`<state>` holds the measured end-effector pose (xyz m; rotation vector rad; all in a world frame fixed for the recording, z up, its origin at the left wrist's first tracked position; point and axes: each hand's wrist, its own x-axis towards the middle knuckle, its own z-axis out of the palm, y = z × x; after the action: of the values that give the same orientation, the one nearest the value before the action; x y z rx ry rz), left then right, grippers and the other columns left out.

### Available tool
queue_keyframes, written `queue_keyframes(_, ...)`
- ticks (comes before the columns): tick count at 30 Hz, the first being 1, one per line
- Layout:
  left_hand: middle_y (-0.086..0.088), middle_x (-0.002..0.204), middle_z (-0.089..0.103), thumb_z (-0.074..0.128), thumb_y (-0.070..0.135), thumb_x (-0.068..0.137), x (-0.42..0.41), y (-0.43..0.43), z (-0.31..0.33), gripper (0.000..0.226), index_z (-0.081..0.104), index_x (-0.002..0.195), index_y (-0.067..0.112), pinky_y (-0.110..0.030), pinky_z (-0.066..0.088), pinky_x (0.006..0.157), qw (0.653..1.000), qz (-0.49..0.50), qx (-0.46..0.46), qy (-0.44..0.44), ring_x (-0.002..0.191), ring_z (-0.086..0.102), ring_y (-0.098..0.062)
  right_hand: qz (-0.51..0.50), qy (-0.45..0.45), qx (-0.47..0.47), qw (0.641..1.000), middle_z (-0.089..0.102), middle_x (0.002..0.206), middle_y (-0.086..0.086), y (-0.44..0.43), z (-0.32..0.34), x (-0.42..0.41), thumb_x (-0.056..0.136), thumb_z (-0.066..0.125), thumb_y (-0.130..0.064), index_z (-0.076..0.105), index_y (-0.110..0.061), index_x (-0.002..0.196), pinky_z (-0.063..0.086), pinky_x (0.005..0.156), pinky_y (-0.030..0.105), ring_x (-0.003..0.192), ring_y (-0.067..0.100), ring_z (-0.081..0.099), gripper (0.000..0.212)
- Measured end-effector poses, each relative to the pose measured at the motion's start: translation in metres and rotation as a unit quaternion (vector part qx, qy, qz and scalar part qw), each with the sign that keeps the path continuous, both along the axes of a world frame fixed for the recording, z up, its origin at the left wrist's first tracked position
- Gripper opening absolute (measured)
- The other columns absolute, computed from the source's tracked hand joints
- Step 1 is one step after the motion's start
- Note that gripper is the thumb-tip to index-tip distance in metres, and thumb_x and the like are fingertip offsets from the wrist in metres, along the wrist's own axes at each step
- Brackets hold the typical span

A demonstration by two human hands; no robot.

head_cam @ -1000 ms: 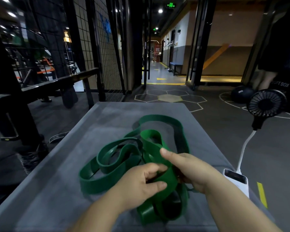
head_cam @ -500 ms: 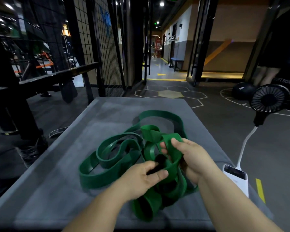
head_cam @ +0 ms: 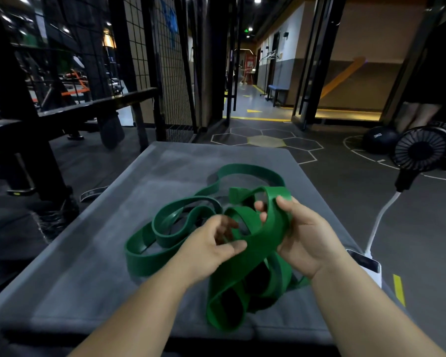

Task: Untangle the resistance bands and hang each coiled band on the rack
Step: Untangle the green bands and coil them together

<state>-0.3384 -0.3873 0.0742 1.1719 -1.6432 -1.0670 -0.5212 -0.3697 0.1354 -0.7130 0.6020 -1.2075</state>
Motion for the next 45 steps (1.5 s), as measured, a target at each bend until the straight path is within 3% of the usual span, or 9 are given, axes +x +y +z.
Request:
queue_keyframes(6, 0.0, 0.095, 0.049, 0.067, 0.015, 0.067, -0.002, 0.003, 0.001, 0.037, 0.045, 0.097, 0.018, -0.026, 0.038, 0.08, 0.973, -0.067, 0.019, 0.218, 0.085, 0.048, -0.008, 0.133, 0.037, -0.084, 0.987, 0.073, 0.1, 0.019, 0.016, -0.001, -0.007, 0.039, 0.094, -0.025, 0.061, 0.006, 0.104, 0.041, 0.039, 0.017, 0.039, 0.006, 0.05, 0.08)
queue_keyframes(12, 0.003, 0.147, 0.042, 0.075, 0.052, 0.061, -0.016, -0.006, -0.011, 0.095, 0.032, 0.143, 0.031, -0.034, 0.037, 0.111, 0.995, 0.007, -0.086, 0.04, 0.135, 0.041, -0.012, 0.348, 0.003, -0.214, 0.913, 0.068, 0.102, 0.027, 0.038, 0.008, -0.008, 0.082, 0.066, -0.01, 0.053, 0.018, 0.108, 0.05, 0.052, 0.018, 0.056, 0.012, 0.066, 0.041)
queue_keyframes(14, 0.013, 0.147, 0.04, 0.061, 0.059, 0.068, -0.025, -0.007, -0.009, 0.076, 0.04, 0.138, 0.04, -0.035, 0.028, 0.116, 0.989, -0.006, -0.133, -0.06, 0.139, 0.036, -0.01, 0.394, 0.006, -0.247, 0.886, 0.071, 0.099, 0.02, 0.045, 0.014, -0.004, 0.084, 0.062, -0.012, 0.057, 0.014, 0.106, 0.05, 0.053, 0.017, 0.062, 0.01, 0.067, 0.034)
queue_keyframes(18, 0.018, 0.125, 0.059, 0.06, 0.043, 0.082, -0.026, -0.015, -0.015, 0.033, 0.063, 0.115, 0.039, -0.037, 0.034, 0.113, 0.984, 0.056, -0.162, -0.049, 0.128, 0.048, -0.01, 0.363, 0.04, -0.309, 0.878, 0.059, 0.065, 0.0, 0.049, 0.024, -0.006, 0.088, 0.056, -0.019, 0.053, 0.012, 0.077, 0.029, 0.052, 0.034, 0.055, 0.019, 0.045, 0.032)
queue_keyframes(21, 0.019, 0.105, 0.06, 0.061, 0.012, 0.092, -0.015, -0.016, -0.016, 0.025, 0.064, 0.108, 0.031, -0.012, 0.039, 0.1, 0.982, 0.123, -0.135, -0.046, 0.108, 0.054, -0.004, 0.319, -0.088, -0.265, 0.906, 0.045, 0.064, 0.007, 0.048, 0.035, -0.015, 0.089, 0.05, -0.007, 0.048, 0.006, 0.101, 0.029, 0.065, 0.035, 0.063, 0.022, 0.037, 0.018)
queue_keyframes(26, 0.016, 0.113, 0.062, 0.059, 0.01, 0.095, 0.005, -0.013, -0.005, 0.032, 0.067, 0.097, 0.041, -0.021, 0.04, 0.101, 0.98, 0.144, -0.138, -0.002, 0.117, 0.056, -0.005, 0.249, -0.131, -0.242, 0.929, 0.042, 0.072, 0.007, 0.035, 0.04, -0.03, 0.091, 0.054, -0.007, 0.042, -0.008, 0.14, 0.032, 0.075, 0.038, 0.073, 0.024, 0.036, 0.05)
queue_keyframes(31, -0.009, 0.072, 0.071, 0.048, 0.014, 0.1, 0.008, 0.016, 0.037, 0.018, 0.063, 0.11, 0.018, -0.029, 0.056, 0.067, 0.97, 0.087, 0.006, 0.228, 0.068, 0.068, -0.02, 0.193, -0.189, -0.271, 0.924, 0.042, 0.09, 0.012, 0.023, 0.041, -0.043, 0.089, 0.052, 0.002, 0.029, -0.021, 0.149, 0.039, 0.091, 0.042, 0.088, 0.029, 0.045, 0.068)
queue_keyframes(36, -0.014, 0.069, 0.067, 0.05, 0.028, 0.098, 0.015, 0.049, 0.085, 0.023, 0.053, 0.09, 0.007, -0.022, 0.036, 0.037, 0.997, 0.029, 0.039, 0.053, 0.036, 0.048, -0.013, 0.154, -0.194, -0.302, 0.921, 0.041, 0.097, 0.008, 0.02, 0.044, -0.046, 0.086, 0.058, 0.0, 0.023, -0.025, 0.149, 0.035, 0.072, 0.03, 0.072, 0.018, 0.045, 0.076)
queue_keyframes(45, -0.01, 0.092, 0.048, 0.05, 0.018, 0.064, 0.016, 0.052, 0.079, 0.034, 0.045, 0.098, 0.018, -0.032, 0.043, 0.058, 0.99, -0.013, 0.116, 0.085, 0.068, 0.049, -0.016, -0.038, 0.229, -0.305, 0.924, 0.064, 0.097, -0.003, 0.01, 0.007, -0.012, 0.07, 0.064, 0.001, 0.03, -0.043, 0.145, 0.046, 0.065, 0.023, 0.071, 0.013, 0.048, 0.093)
